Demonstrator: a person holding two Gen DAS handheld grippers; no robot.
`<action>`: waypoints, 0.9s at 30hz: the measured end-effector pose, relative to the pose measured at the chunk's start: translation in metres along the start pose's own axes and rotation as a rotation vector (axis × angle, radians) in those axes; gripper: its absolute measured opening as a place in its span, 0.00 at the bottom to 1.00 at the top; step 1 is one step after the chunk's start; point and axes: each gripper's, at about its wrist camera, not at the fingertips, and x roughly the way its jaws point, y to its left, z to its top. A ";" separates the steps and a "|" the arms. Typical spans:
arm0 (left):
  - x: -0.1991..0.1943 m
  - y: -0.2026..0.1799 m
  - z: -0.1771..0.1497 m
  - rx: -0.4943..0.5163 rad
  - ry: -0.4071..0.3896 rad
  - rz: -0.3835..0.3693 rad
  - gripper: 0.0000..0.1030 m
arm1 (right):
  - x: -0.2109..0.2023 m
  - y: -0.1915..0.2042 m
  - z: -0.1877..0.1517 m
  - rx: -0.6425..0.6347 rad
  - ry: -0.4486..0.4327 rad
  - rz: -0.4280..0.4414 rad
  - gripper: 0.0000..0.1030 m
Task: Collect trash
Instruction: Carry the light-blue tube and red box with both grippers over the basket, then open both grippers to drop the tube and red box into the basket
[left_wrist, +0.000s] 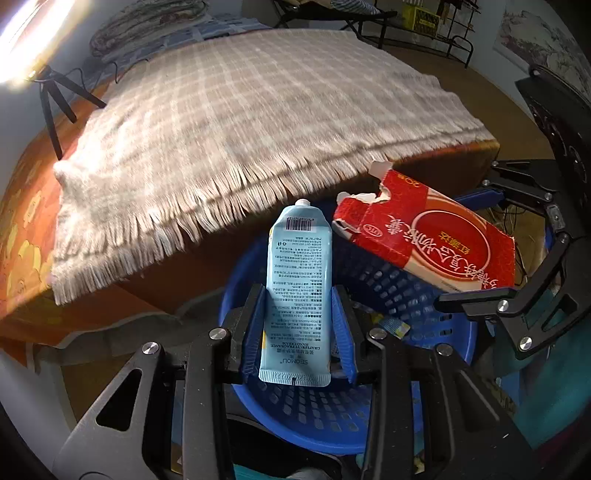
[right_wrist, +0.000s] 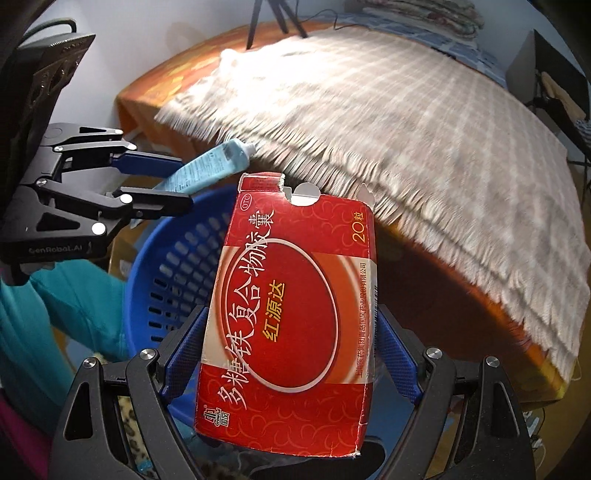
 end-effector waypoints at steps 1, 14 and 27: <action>0.002 0.000 -0.002 -0.001 0.005 -0.002 0.35 | 0.002 0.000 -0.001 0.000 0.006 0.004 0.84; 0.021 0.001 -0.018 -0.028 0.050 -0.023 0.35 | 0.032 0.008 -0.009 -0.002 0.073 0.018 0.84; 0.037 -0.006 -0.019 -0.018 0.077 -0.022 0.36 | 0.045 0.008 -0.006 -0.006 0.100 0.017 0.85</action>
